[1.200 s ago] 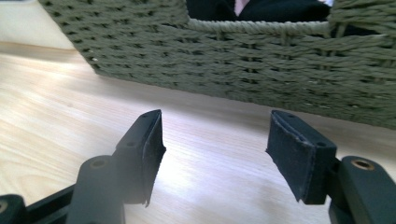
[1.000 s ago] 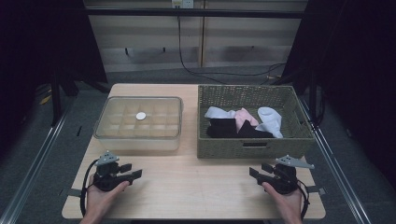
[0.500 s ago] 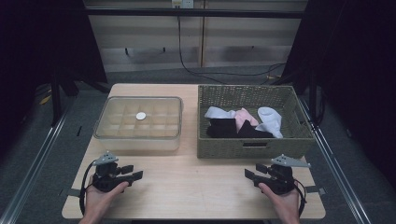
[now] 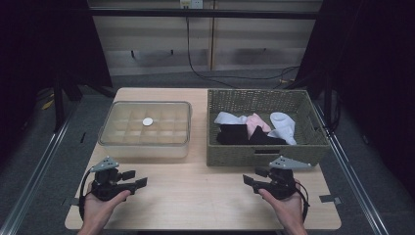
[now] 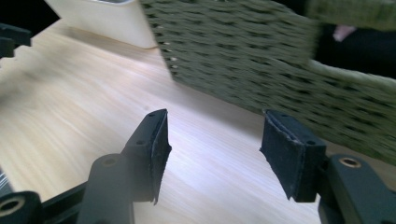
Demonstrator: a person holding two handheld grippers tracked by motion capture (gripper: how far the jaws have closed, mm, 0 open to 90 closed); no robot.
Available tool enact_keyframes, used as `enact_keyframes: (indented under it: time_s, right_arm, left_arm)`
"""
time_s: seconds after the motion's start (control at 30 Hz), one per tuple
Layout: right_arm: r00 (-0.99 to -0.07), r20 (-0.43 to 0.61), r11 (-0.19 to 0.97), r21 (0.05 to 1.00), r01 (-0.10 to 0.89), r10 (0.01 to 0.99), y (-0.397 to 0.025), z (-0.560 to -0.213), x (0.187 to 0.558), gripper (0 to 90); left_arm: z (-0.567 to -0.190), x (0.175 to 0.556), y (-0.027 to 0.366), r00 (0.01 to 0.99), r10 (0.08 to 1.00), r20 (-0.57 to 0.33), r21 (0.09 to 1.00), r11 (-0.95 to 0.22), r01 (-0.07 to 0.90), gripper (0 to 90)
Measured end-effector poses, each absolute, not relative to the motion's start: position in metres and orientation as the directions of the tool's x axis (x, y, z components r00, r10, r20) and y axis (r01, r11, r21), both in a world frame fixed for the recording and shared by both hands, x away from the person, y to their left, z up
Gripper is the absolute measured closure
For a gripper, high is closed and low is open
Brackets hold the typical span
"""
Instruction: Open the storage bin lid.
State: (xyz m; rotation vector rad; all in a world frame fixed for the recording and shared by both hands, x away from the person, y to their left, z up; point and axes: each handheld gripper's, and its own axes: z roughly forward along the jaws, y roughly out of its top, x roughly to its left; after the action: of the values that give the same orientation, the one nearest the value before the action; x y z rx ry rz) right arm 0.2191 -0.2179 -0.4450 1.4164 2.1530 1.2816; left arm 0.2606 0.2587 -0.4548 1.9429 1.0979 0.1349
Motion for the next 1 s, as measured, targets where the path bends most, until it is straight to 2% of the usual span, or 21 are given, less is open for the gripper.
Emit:
enact_keyframes:
  time_s: [0.17,0.23,0.33,0.47,0.87,1.0]
  right_arm:
    - [-0.513,0.249,0.141,0.784,0.605,0.821,-0.208,-0.441,0.224,41.8]
    - [-0.53,0.271,0.13,0.789,0.601,0.803,-0.203,-0.438,0.229,42.1]
    - [-0.54,0.263,0.141,0.792,0.594,0.8,-0.198,-0.435,0.232,42.5]
    - [-0.55,0.281,0.127,0.798,0.589,0.787,-0.193,-0.431,0.237,42.8]
    - [-0.601,0.298,0.126,0.819,0.561,0.742,-0.167,-0.413,0.257,43.0]
    - [-0.612,0.299,0.131,0.82,0.557,0.732,-0.158,-0.408,0.265,43.0]
  left_arm:
    - [-0.449,0.262,0.26,0.613,0.735,-0.29,0.739,-0.236,0.632,37.6]
    - [-0.444,0.266,0.259,0.624,0.744,-0.241,0.745,-0.27,0.61,38.4]
    - [-0.44,0.27,0.26,0.626,0.745,-0.23,0.75,-0.273,0.602,38.4]
    - [-0.436,0.274,0.26,0.649,0.72,-0.244,0.743,-0.291,0.602,37.0]
    - [-0.431,0.285,0.267,0.631,0.729,-0.265,0.731,-0.274,0.625,36.5]
    - [-0.428,0.287,0.268,0.616,0.745,-0.257,0.734,-0.264,0.626,41.4]
